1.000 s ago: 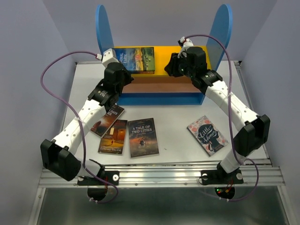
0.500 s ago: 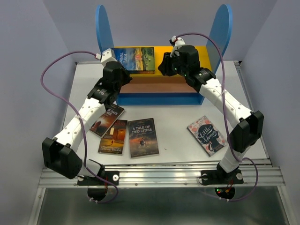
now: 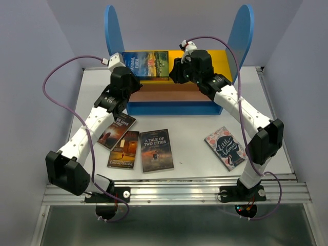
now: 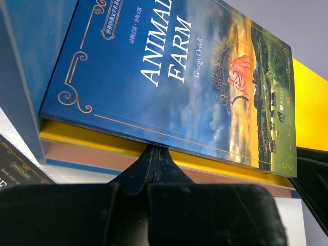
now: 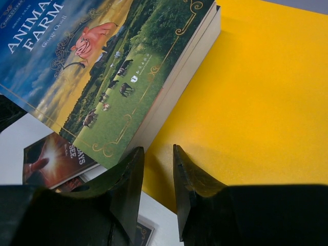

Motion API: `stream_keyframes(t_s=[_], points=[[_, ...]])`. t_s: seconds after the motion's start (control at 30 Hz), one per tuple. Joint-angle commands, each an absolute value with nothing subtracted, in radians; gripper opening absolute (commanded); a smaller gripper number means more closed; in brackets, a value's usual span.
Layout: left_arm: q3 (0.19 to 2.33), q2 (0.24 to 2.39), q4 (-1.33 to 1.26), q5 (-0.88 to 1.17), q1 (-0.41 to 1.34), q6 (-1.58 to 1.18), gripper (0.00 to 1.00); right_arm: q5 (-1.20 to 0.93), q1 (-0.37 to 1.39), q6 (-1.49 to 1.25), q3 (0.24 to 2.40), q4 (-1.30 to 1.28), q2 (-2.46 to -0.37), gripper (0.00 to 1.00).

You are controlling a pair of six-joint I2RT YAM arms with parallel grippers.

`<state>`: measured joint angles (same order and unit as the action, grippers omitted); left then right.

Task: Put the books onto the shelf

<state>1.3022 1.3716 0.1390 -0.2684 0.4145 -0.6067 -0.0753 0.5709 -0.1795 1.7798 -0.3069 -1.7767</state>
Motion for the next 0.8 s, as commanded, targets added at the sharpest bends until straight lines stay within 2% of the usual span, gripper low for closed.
stream_keyframes(t_s=[0.0,0.77], points=[[1.333,1.339,0.112,-0.291,0.391,-0.594,0.0,-0.061,0.586,-0.158,1.839,-0.287,-1.775,0.35],[1.397,1.342,0.173,-0.19,0.365,-0.531,0.0,-0.026,0.604,-0.146,1.796,-0.287,-1.74,0.36]])
